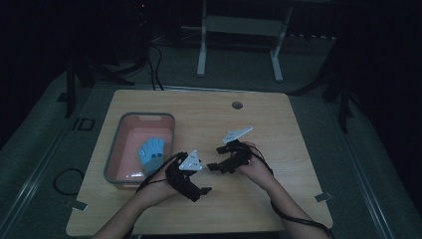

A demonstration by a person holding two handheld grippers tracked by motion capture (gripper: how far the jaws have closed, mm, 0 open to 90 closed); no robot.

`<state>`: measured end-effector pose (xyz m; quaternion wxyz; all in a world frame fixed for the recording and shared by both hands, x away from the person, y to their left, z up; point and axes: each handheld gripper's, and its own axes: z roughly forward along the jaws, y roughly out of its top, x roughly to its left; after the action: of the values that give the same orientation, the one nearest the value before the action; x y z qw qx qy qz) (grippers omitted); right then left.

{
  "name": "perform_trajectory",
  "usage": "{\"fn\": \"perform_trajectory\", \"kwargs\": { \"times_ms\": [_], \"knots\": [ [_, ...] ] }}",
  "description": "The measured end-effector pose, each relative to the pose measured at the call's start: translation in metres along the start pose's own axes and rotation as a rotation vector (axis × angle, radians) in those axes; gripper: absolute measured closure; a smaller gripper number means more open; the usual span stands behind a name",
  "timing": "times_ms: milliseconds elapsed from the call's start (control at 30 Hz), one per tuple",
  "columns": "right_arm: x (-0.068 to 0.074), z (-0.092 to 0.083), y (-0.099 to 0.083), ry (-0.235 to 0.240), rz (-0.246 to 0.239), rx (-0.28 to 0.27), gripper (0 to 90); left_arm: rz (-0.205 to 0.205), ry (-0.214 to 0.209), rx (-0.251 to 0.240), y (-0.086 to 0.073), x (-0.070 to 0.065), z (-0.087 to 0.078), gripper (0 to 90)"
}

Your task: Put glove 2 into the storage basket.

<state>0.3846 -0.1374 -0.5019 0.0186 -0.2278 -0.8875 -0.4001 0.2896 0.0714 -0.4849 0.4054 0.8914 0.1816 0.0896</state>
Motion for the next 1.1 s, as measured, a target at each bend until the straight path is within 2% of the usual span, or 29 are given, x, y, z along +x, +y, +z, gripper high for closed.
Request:
{"fn": "perform_trajectory", "kwargs": {
  "times_ms": [167,433,767,900,1000,1100],
  "knots": [
    [-0.003,-0.007,-0.014,-0.005,0.011,-0.015,15.4,0.028,-0.018,-0.006,0.002,-0.008,0.009,4.2],
    [-0.008,-0.018,-0.042,-0.022,0.043,-0.016,15.4,0.043,-0.041,-0.002,0.003,-0.016,0.025,4.2],
    [-0.012,-0.03,-0.069,-0.035,0.066,-0.054,15.4,0.064,-0.069,0.002,-0.002,-0.025,0.043,4.2],
    [-0.011,-0.03,-0.079,-0.043,0.059,-0.027,14.1,0.072,-0.076,0.004,-0.004,-0.029,0.049,4.2],
    [-0.011,-0.03,-0.087,-0.042,0.069,-0.03,14.1,0.083,-0.078,0.007,-0.005,-0.031,0.053,4.2],
    [-0.011,-0.03,-0.094,-0.047,0.075,-0.031,14.1,0.076,-0.09,-0.003,-0.007,-0.034,0.058,4.3]
  ]
}}
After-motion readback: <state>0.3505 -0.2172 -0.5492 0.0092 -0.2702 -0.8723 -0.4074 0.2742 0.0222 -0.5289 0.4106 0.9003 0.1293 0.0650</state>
